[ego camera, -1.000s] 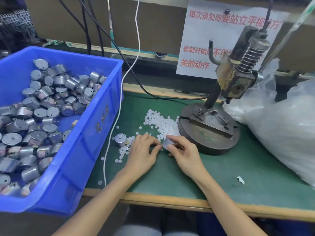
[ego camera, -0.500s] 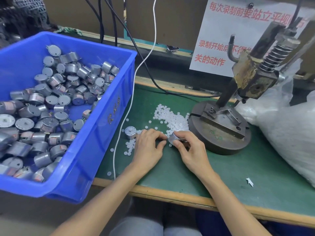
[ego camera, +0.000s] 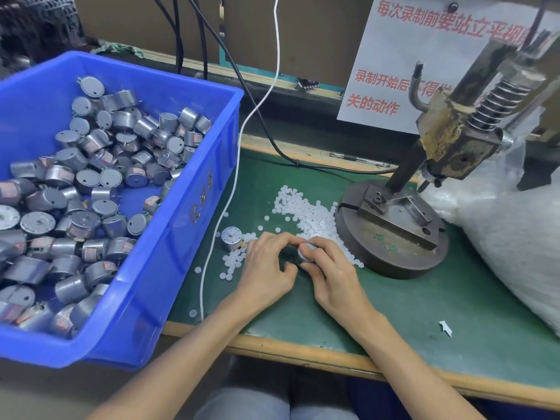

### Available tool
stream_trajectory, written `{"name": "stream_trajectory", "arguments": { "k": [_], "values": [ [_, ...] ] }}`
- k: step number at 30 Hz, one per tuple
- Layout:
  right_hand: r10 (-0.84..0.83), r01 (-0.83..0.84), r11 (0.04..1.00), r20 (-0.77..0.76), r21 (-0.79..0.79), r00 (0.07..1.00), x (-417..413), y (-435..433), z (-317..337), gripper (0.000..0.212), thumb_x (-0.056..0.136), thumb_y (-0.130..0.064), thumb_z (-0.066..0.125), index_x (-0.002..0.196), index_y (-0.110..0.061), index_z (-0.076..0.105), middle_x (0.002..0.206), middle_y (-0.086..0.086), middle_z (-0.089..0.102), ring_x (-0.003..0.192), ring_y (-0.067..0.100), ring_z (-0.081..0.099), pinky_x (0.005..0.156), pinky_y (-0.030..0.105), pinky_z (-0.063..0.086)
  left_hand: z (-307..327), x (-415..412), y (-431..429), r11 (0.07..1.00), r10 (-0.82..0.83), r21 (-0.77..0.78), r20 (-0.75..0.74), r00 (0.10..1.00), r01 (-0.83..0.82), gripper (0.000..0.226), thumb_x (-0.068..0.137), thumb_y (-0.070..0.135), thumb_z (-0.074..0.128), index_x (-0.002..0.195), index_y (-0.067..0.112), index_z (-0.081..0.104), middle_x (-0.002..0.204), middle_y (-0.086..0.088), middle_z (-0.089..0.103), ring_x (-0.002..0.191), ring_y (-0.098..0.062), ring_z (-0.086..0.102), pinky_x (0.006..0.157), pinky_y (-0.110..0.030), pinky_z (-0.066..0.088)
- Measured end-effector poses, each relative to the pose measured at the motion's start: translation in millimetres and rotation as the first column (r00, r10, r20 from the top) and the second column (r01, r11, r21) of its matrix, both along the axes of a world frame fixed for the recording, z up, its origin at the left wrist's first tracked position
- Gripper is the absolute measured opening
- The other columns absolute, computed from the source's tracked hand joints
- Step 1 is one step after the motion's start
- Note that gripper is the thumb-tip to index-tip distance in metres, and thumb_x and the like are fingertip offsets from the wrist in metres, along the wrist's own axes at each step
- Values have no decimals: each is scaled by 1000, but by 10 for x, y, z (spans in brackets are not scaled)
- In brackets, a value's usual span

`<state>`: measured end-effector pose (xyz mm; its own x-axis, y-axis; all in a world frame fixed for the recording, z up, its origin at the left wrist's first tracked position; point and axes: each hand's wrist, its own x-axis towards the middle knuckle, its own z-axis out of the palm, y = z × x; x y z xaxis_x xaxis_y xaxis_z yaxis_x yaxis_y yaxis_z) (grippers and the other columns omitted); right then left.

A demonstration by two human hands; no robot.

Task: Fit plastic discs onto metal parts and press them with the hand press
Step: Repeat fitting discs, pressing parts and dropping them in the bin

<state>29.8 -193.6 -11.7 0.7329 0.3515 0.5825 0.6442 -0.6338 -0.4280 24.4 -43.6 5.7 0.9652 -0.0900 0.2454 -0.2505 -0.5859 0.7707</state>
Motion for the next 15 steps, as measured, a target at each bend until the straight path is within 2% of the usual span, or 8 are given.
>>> {"name": "stream_trajectory", "arguments": {
  "k": [4,6,7,8,9,11,12,15],
  "values": [
    [-15,15,1000,-52,-1,999,7,-9,39,18,83,5,60,101,4,64,101,16,61,88,17,59,82,15,44,-7,1,-14,998,-16,56,-8,1000,17,47,71,0,56,112,23,61,88,22,54,102,-10,47,88,-24,27],
    [-37,70,986,-210,154,977,-6,-15,90,14,86,5,61,99,1,64,97,9,65,85,5,57,79,9,43,10,-13,-26,997,-52,56,1,999,51,50,72,3,58,118,23,57,100,19,55,105,-8,46,89,-17,23],
    [-32,145,940,-346,308,938,-20,-14,128,11,88,2,61,98,-1,64,94,3,68,82,2,60,77,10,45,27,-21,-44,996,-72,49,10,997,71,50,74,6,61,120,24,55,105,18,55,106,-7,45,90,-13,20],
    [33,242,835,-483,495,875,-26,-16,181,8,90,-2,60,98,-3,63,90,-1,70,80,3,64,73,13,49,58,-17,-75,995,-91,40,26,996,90,48,75,12,64,120,26,54,108,17,56,106,-5,44,91,-11,18],
    [134,352,670,-573,653,809,-28,-28,234,7,92,-7,58,96,-4,62,86,0,70,77,7,67,68,18,53,101,-2,-124,994,-107,30,48,993,105,46,76,18,68,119,27,55,110,16,57,106,-5,44,92,-11,18],
    [330,506,348,-608,789,722,-33,-88,341,15,95,-16,52,95,-3,59,83,9,70,74,17,69,61,23,54,209,64,-273,993,-121,10,93,988,120,44,76,30,73,117,28,58,110,18,58,104,-5,44,92,-19,22],
    [395,537,248,-591,806,703,-36,-133,390,19,96,-18,48,97,-1,57,82,11,71,74,20,70,61,24,55,266,110,-366,993,-118,-1,110,987,119,41,75,32,74,114,28,60,107,18,59,102,-7,45,91,-23,23],
    [461,571,143,-565,809,685,-25,-297,546,26,101,-19,40,110,2,51,85,16,72,80,27,72,62,29,57,409,281,-683,992,-120,-22,121,985,123,34,74,34,75,105,26,64,95,21,57,97,-8,47,87,-26,25]
  ]
}}
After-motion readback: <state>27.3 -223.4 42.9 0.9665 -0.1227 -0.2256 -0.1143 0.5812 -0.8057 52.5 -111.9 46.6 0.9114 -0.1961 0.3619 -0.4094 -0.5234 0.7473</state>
